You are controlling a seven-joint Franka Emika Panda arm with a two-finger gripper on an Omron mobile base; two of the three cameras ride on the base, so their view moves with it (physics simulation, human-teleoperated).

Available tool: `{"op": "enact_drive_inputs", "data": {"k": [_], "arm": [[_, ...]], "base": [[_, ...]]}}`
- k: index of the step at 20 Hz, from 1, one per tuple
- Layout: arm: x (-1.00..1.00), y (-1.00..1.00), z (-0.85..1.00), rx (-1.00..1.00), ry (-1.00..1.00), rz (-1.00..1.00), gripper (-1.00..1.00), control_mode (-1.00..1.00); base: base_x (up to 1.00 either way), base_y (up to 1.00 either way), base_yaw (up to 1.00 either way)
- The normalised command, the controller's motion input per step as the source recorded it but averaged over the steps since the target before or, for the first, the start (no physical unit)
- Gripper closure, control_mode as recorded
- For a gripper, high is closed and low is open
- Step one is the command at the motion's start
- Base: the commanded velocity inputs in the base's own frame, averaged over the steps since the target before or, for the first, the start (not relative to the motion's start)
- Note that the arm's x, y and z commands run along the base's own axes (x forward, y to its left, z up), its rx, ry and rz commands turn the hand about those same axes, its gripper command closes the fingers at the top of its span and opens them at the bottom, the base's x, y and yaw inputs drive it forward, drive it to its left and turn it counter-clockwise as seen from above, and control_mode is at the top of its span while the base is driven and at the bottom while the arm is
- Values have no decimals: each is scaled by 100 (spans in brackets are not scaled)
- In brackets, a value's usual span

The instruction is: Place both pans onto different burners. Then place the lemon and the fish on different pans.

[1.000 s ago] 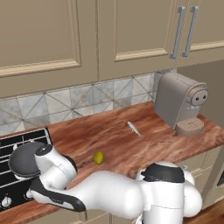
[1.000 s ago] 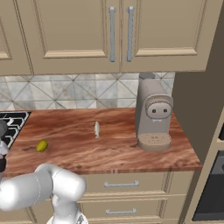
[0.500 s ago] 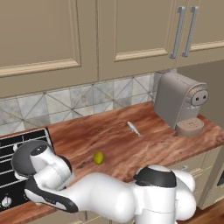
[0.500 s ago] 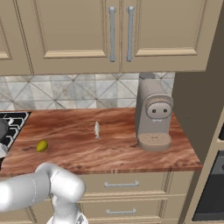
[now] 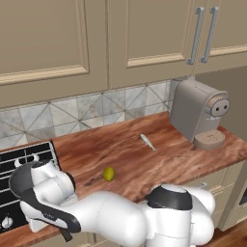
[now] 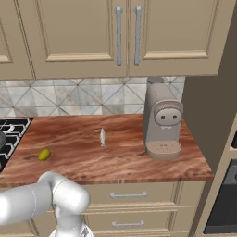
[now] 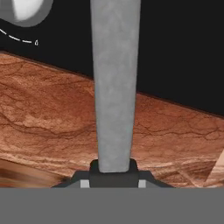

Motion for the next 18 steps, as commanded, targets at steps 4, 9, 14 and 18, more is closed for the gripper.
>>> {"op": "enact_drive_inputs", "data": {"k": [4, 9, 14, 18], "arm": [[-2, 33, -3, 0, 10, 0, 100, -100], [0, 14, -1, -3, 7, -1, 100, -100], [-12, 1, 0, -6, 8, -4, -100, -100], [-34, 0, 0, -4, 7, -4, -100, -100]], "base": [[0, 0, 0], [0, 0, 0], [0, 0, 0], [0, 0, 0]]}}
